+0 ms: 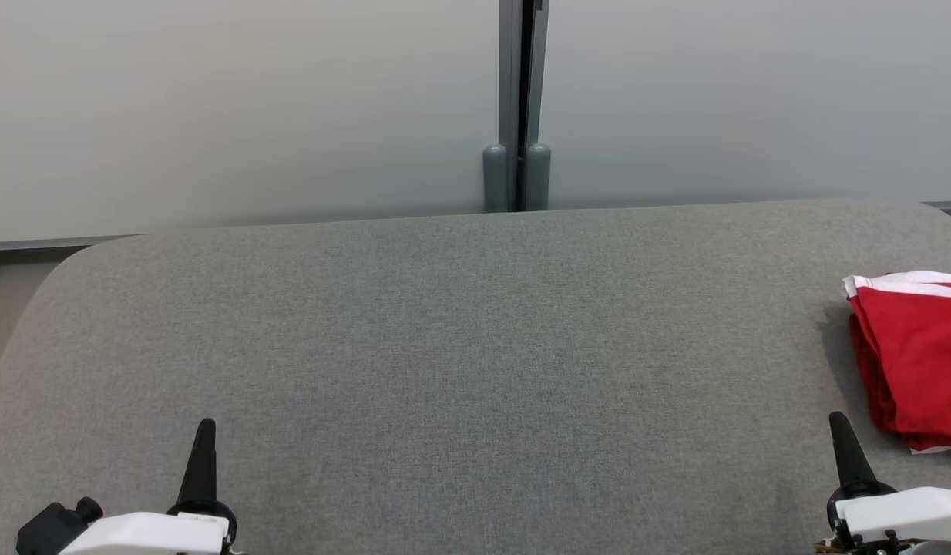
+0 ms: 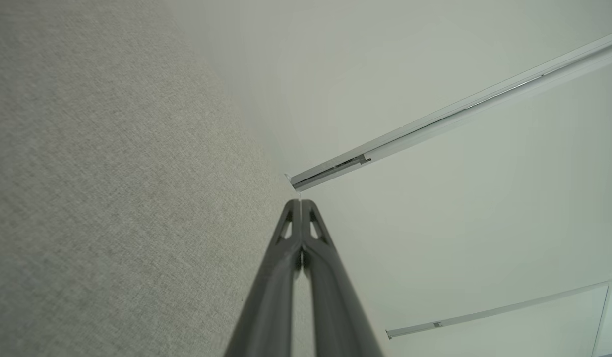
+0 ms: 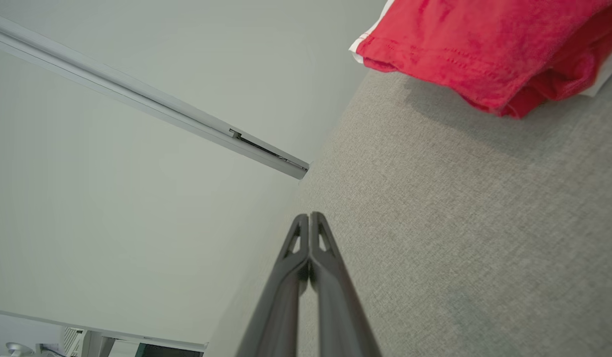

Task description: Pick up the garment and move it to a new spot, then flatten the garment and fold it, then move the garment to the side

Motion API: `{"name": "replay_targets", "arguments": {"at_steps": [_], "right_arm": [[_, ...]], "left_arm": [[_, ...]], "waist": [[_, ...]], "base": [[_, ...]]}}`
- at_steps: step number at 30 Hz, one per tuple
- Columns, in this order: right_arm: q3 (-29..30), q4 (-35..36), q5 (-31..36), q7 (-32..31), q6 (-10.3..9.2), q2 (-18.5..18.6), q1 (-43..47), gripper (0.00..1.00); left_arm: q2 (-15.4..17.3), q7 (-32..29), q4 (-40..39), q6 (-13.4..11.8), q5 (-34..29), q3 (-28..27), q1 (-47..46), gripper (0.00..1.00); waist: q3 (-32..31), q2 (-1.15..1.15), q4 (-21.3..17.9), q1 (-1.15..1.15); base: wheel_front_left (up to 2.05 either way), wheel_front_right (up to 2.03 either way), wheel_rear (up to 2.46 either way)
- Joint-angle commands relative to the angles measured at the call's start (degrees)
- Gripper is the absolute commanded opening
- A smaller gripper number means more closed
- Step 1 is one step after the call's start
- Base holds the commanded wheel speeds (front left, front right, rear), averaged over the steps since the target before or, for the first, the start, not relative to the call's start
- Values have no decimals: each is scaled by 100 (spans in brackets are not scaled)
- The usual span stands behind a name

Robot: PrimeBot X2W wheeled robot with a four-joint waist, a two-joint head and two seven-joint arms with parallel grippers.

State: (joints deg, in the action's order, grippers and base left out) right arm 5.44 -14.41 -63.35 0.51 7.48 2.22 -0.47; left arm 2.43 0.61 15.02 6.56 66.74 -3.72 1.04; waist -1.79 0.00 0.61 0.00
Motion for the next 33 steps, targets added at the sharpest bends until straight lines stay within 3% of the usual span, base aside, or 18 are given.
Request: {"name": "replay_targets", "arguments": {"at_steps": [1, 33], "right_arm": [[33, 55, -178, -47, 2, 58, -115, 0], [84, 50, -1829, -462, 2, 78, -421, 0]], "left_arm": [[38, -39, -68, 44, 143, -45, -173, 0], [51, -459, -95, 84, 1612, -197, -558, 0]], "waist": [[5, 0, -2, 0], [109, 0, -34, 0]], "base": [[0, 0, 0], [0, 0, 0]]}}
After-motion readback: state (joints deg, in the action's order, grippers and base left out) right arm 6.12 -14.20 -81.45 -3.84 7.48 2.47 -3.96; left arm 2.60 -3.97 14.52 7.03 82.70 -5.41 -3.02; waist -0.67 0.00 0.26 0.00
